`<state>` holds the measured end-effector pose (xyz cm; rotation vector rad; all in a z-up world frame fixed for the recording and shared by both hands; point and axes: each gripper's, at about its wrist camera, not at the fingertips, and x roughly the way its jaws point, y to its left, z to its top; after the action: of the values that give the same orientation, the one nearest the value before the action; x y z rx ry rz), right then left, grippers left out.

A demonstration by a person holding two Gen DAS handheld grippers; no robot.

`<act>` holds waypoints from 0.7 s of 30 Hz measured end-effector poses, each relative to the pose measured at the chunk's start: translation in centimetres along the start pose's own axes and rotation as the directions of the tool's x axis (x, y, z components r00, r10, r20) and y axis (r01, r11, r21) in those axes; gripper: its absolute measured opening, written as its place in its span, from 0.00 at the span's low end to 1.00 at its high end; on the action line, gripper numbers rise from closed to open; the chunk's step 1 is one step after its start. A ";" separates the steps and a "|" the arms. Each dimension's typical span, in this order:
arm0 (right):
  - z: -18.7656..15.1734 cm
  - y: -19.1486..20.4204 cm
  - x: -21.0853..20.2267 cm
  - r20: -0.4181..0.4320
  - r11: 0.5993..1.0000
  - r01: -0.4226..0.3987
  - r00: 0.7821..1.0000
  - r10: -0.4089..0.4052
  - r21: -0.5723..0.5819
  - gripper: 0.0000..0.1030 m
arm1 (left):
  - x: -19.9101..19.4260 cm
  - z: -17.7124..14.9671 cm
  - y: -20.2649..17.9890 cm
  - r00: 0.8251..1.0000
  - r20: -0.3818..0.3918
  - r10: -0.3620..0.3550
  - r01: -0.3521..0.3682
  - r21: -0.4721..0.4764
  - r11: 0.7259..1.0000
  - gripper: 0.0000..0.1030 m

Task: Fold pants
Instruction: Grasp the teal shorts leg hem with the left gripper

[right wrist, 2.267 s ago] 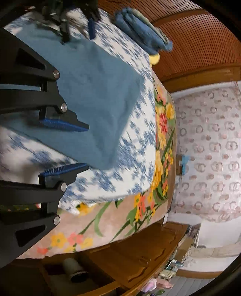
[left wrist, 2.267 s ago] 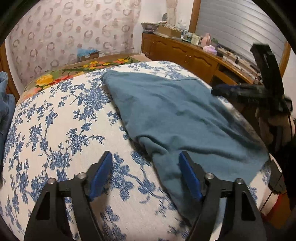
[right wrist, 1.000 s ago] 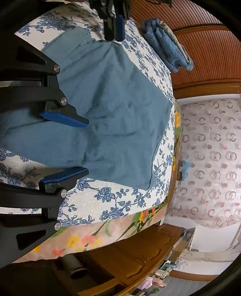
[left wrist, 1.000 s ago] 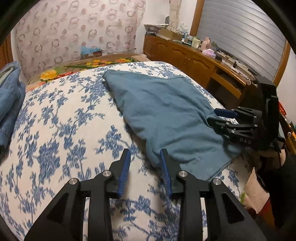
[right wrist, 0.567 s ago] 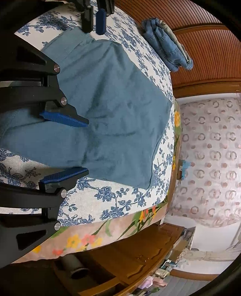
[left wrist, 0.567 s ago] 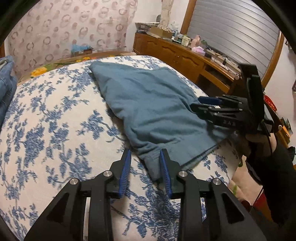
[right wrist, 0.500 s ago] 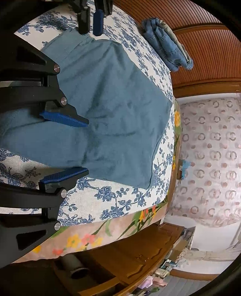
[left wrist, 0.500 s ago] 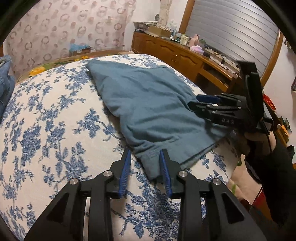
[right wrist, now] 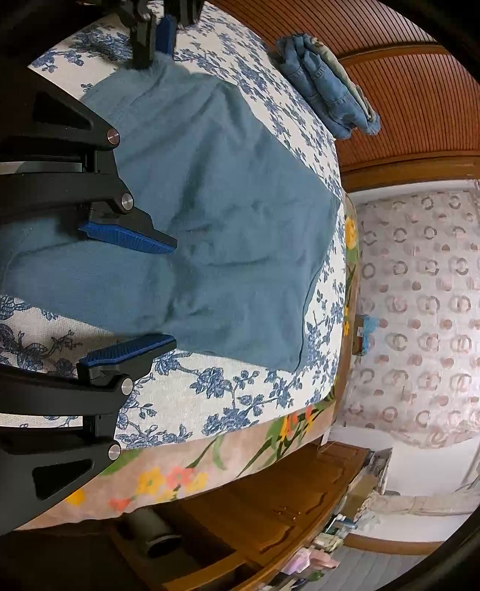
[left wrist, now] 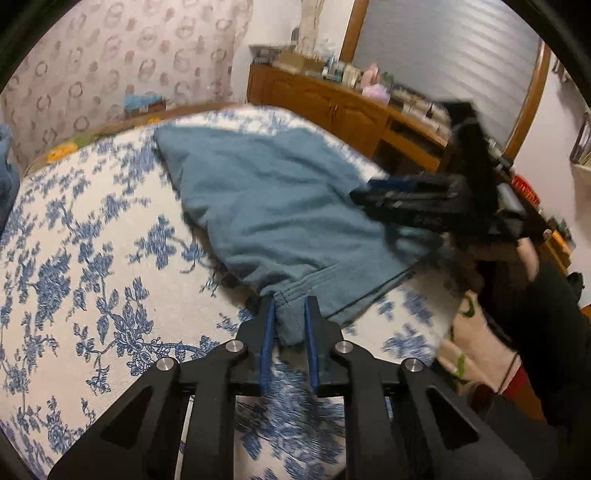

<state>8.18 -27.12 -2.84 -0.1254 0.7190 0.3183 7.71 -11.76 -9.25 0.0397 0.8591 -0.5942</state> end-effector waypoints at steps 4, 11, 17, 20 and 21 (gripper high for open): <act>0.0 -0.2 -0.2 -0.004 1.000 -0.022 1.000 0.022 0.003 0.46 | -0.4 -0.4 -0.4 1.000 -0.014 0.012 -0.012 0.014 1.000 0.16; -1.8 -0.7 -4.1 0.047 0.998 -0.017 0.999 0.015 0.054 0.46 | 0.5 -0.9 0.1 0.999 -0.041 0.022 -0.022 -0.004 1.000 0.16; -3.9 -0.4 -6.7 0.047 0.996 -0.043 0.998 0.039 0.079 0.46 | 0.9 -1.0 0.4 0.999 -0.046 0.020 -0.020 -0.019 1.000 0.17; -4.8 -0.3 -6.6 0.026 0.994 -0.056 0.998 0.054 0.096 0.46 | 0.9 -1.1 0.4 0.999 -0.048 0.017 -0.018 -0.022 1.000 0.17; -5.0 -0.3 -6.6 0.022 0.993 -0.062 0.998 0.060 0.101 0.46 | 0.9 -1.1 0.4 0.999 -0.048 0.016 -0.017 -0.022 1.000 0.17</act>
<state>0.44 -30.12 -2.18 -0.0039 0.7198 0.3397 7.62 -11.54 -10.73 0.0405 0.9110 -0.5694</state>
